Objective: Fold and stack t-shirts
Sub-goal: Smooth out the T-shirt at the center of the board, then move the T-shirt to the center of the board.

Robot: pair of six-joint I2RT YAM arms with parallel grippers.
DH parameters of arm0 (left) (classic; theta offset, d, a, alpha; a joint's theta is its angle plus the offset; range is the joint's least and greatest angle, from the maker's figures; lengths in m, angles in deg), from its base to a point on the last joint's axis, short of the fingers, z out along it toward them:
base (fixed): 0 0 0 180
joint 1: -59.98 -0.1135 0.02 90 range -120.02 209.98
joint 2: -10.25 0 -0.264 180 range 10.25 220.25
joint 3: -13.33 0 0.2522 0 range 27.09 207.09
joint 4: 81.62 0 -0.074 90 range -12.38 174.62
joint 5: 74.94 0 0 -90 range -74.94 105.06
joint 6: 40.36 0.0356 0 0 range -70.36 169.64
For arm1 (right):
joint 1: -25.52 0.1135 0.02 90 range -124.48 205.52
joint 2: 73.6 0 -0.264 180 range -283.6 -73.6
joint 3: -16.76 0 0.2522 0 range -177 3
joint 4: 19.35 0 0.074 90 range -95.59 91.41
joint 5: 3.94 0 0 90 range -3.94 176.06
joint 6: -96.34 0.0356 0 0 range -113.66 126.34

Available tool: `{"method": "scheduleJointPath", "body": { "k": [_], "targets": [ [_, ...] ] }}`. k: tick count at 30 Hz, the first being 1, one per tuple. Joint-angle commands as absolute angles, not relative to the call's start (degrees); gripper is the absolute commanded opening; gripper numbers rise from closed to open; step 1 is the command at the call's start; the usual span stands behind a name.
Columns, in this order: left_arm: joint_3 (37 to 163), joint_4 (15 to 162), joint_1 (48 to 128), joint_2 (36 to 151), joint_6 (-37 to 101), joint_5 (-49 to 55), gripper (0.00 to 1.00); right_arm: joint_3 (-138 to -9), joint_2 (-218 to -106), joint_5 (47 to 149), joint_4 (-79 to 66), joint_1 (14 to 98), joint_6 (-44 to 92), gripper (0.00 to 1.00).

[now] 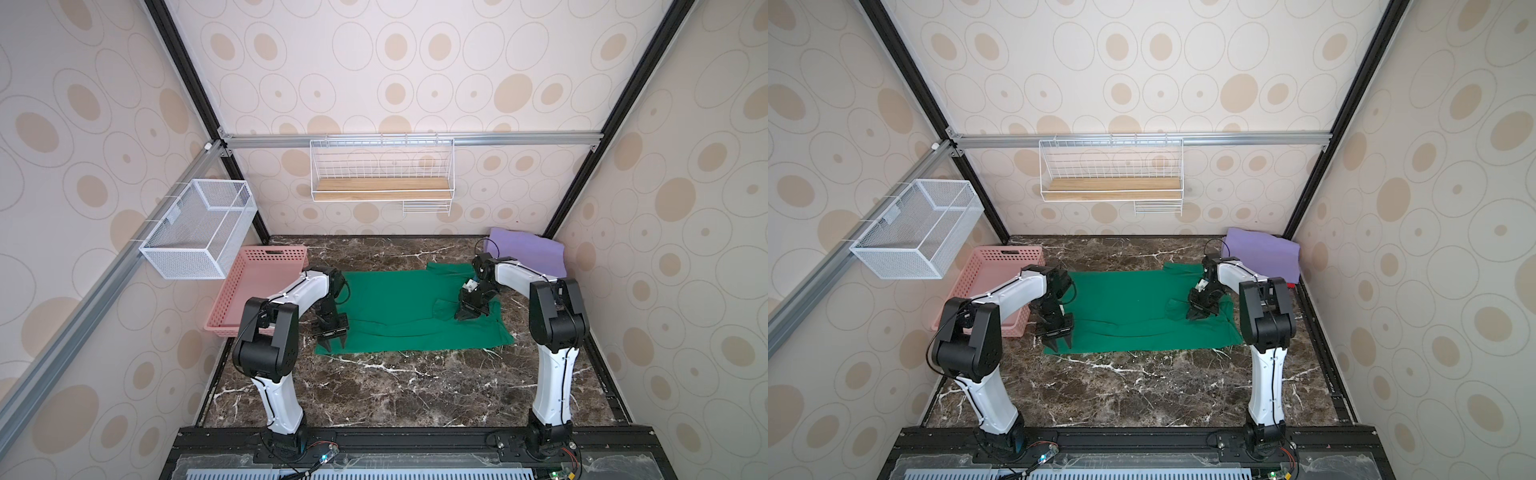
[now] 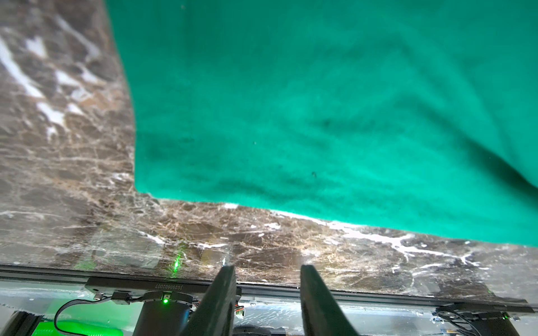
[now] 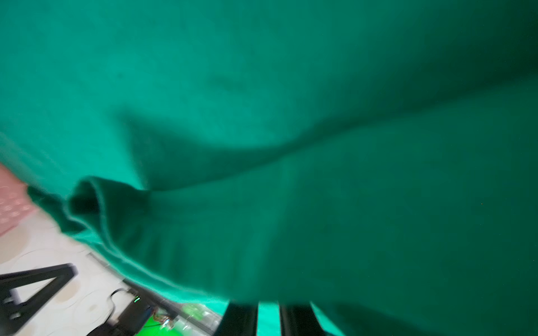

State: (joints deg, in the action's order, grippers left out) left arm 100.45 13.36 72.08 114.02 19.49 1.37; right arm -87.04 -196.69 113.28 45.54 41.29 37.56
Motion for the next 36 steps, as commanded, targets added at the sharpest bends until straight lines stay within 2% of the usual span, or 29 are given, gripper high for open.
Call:
{"method": "scheduleJointPath", "body": {
  "k": [1, 12, 20, 23, 25, 27, 32, 36],
  "targets": [
    [99.1, 11.8, 71.9, 110.9, 20.2, 2.0, 0.40, -94.4, -201.4, 111.4, 46.0, 41.4, 37.0, 0.21],
    [95.8, 12.0, 72.0, 107.6, 18.5, 2.9, 0.40, -119.6, -212.2, 110.3, 58.2, 38.9, 33.9, 0.21],
    [96.8, 10.5, 72.0, 105.9, 18.4, 4.2, 0.41, -128.1, -217.1, 111.7, 59.0, 37.4, 34.6, 0.21],
    [96.5, 10.1, 72.1, 105.2, 18.5, 5.1, 0.41, -137.4, -220.7, 111.8, 64.6, 36.7, 34.1, 0.20],
    [96.6, 10.0, 72.1, 105.5, 18.4, 5.1, 0.41, -139.1, -219.5, 110.4, 68.2, 36.1, 32.8, 0.20],
    [97.4, 10.5, 72.4, 106.2, 17.9, 4.5, 0.41, -132.9, -213.6, 108.3, 68.2, 35.8, 31.2, 0.20],
    [101.3, 13.6, 73.6, 110.9, 16.1, 3.0, 0.41, -96.6, -192.3, 109.3, 55.1, 34.2, 29.8, 0.21],
    [104.0, 16.3, 74.0, 115.5, 15.2, 1.6, 0.41, -82.0, -186.3, 110.8, 50.6, 32.5, 30.0, 0.21]
  ]
}}
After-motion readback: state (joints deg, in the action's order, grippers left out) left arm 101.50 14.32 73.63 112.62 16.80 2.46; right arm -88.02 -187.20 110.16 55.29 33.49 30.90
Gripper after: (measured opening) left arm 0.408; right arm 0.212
